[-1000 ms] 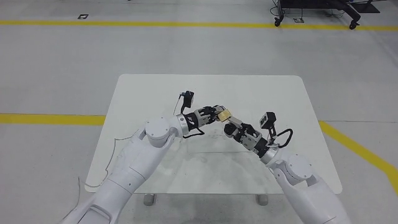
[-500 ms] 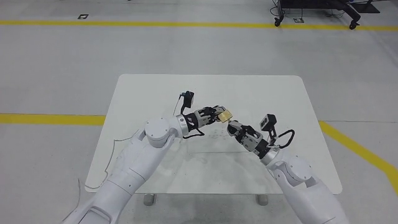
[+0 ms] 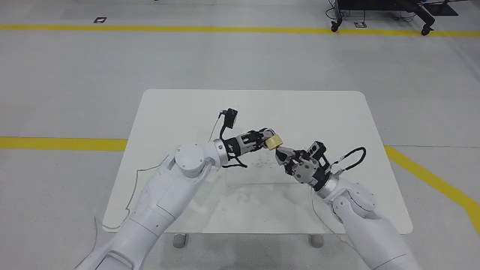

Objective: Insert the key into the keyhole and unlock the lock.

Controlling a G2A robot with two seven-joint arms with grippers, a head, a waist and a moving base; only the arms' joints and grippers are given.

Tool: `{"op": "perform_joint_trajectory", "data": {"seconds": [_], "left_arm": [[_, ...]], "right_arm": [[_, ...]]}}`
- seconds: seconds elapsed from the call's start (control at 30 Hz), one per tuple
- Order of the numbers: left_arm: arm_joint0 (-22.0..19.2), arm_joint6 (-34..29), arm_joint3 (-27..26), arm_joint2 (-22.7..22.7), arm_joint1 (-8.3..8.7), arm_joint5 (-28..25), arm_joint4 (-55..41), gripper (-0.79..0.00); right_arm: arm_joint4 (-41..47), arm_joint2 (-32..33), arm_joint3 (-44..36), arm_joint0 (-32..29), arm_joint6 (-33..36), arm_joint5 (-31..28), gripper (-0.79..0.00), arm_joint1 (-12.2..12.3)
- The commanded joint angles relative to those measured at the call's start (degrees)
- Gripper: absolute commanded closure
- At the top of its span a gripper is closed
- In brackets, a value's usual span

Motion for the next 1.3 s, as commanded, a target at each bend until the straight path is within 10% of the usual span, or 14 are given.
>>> {"op": "perform_joint_trajectory", "data": {"seconds": [0.0,0.47,0.57,0.6,0.63,1.27], "left_arm": [[0.3,-0.1,-0.4,-0.2,0.04,-1.3,0.2,0.000],[1.6,1.3,-1.4,-1.4,0.14,-4.0,0.6,0.000],[1.6,1.3,-1.3,-1.7,0.11,-3.6,-0.1,0.000],[1.7,1.3,-1.2,-1.8,0.08,-3.2,-0.8,0.000],[1.7,1.2,-1.1,-2.0,0.05,-2.7,-1.5,0.000],[-2.1,9.3,3.4,4.8,-0.78,12.8,19.3,0.000]], "right_arm": [[4.0,0.1,1.3,0.5,3.9,3.3,0.000,-0.1],[7.5,0.9,6.2,3.1,11.4,7.6,0.000,-0.2],[4.7,1.1,5.2,2.7,10.3,5.2,-0.357,-0.1],[2.9,1.4,4.9,2.5,9.2,3.5,-0.699,0.0],[1.0,1.8,4.5,2.2,7.5,1.5,-0.770,0.0],[-10.2,15.4,-1.2,-6.7,-8.0,-22.2,-0.785,1.1]]}}
